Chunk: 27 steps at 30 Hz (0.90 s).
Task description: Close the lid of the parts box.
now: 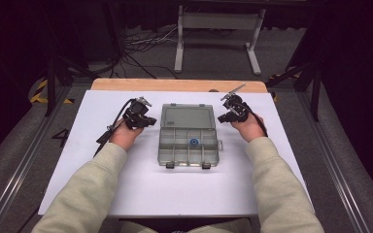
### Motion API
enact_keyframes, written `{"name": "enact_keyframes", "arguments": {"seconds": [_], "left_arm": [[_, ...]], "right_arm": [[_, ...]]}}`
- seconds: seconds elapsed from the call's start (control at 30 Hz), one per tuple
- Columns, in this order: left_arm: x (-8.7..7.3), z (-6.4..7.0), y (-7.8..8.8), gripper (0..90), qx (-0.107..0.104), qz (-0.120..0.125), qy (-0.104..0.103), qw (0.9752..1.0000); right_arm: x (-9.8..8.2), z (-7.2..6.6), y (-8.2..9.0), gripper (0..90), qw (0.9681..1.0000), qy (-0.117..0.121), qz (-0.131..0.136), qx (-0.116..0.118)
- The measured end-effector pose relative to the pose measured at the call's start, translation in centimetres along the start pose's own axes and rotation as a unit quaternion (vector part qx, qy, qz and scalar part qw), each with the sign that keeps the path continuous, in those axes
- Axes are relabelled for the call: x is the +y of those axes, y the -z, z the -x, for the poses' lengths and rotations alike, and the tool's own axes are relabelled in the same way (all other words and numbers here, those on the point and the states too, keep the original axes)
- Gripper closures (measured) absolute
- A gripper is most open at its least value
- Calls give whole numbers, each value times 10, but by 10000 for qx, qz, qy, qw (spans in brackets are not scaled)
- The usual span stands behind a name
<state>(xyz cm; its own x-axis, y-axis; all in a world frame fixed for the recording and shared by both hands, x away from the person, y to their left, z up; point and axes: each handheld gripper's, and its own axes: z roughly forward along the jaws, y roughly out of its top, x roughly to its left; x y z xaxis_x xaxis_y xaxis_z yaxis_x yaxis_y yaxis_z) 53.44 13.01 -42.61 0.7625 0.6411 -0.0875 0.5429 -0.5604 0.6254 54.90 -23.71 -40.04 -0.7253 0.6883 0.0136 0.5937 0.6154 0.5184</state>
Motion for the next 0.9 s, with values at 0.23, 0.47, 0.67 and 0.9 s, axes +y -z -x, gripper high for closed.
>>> {"name": "enact_keyframes", "arguments": {"seconds": [0.23,0.47,0.67,0.9], "left_arm": [[-1,-2,-10,898,-7,-56,39,10000],[-2,-4,-15,898,-17,-183,70,9998],[-4,-5,-18,898,-61,-263,112,9996],[-3,-3,-21,898,-65,-304,101,9995]], "right_arm": [[-1,1,-10,900,9999,-35,-123,52],[-2,2,-18,900,9997,-54,-222,74],[-3,2,-23,900,9995,-79,-287,112],[-4,2,-27,900,9994,-75,-324,126]]}}
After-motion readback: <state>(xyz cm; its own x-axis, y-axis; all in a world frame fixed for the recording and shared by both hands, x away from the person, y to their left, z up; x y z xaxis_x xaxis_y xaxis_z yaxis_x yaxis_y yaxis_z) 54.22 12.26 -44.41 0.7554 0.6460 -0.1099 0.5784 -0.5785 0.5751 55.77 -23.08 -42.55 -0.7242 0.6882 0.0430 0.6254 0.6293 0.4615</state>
